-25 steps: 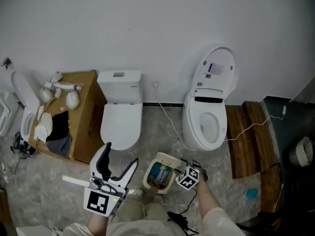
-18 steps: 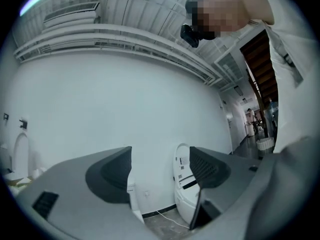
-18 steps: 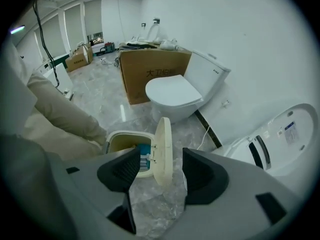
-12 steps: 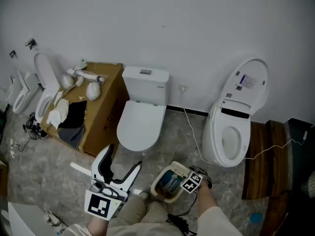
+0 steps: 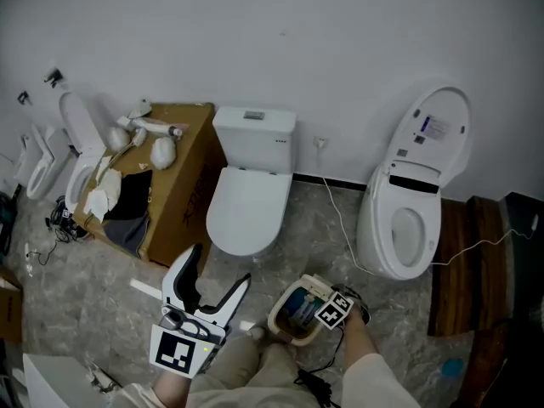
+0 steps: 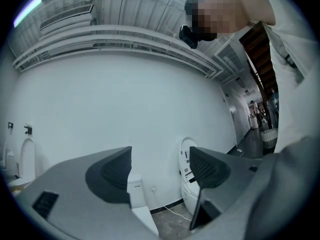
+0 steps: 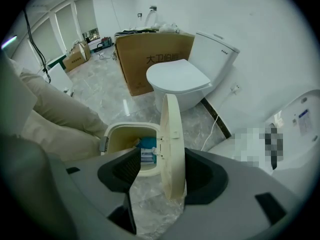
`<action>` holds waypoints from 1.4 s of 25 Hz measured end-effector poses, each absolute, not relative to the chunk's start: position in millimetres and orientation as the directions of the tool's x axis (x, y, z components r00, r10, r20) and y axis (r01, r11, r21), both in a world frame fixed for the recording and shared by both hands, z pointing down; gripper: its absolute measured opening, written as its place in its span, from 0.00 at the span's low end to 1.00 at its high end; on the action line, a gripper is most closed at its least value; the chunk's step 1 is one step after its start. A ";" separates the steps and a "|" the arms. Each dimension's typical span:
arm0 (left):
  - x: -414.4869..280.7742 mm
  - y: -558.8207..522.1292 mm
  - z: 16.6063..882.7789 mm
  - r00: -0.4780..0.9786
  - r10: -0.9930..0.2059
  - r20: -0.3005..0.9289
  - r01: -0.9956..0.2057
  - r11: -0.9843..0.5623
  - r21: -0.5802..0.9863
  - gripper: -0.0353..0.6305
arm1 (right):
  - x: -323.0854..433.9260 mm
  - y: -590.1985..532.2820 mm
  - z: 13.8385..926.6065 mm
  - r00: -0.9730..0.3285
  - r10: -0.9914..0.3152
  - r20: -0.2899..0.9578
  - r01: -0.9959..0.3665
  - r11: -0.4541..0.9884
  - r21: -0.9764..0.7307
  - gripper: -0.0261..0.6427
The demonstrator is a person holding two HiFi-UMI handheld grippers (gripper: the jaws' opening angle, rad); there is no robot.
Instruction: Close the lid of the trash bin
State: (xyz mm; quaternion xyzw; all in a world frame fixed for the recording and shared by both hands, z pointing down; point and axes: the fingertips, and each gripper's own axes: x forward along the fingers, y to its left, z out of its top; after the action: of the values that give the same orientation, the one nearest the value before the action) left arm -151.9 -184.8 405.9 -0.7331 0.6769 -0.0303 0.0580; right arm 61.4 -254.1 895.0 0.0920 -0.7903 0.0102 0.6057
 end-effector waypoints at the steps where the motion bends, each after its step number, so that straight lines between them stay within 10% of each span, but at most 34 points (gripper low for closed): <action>1: -150.6 -185.1 405.0 0.090 -0.995 -0.035 -0.988 -0.085 -0.126 0.57 | 60.2 -248.0 894.2 -0.252 -0.129 0.959 -0.158 0.983 0.091 0.43; 35: -116.4 -237.7 497.3 0.362 -0.923 -0.133 -0.931 -0.352 -0.094 0.57 | 44.8 -36.0 1033.6 -0.273 -0.048 0.961 -0.270 0.963 -0.028 0.42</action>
State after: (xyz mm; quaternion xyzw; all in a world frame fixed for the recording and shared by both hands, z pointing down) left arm -116.4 -237.7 497.3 -0.8216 0.5641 0.0281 0.0766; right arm 44.8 -36.0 1033.6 0.1003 -0.7923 0.0931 0.5946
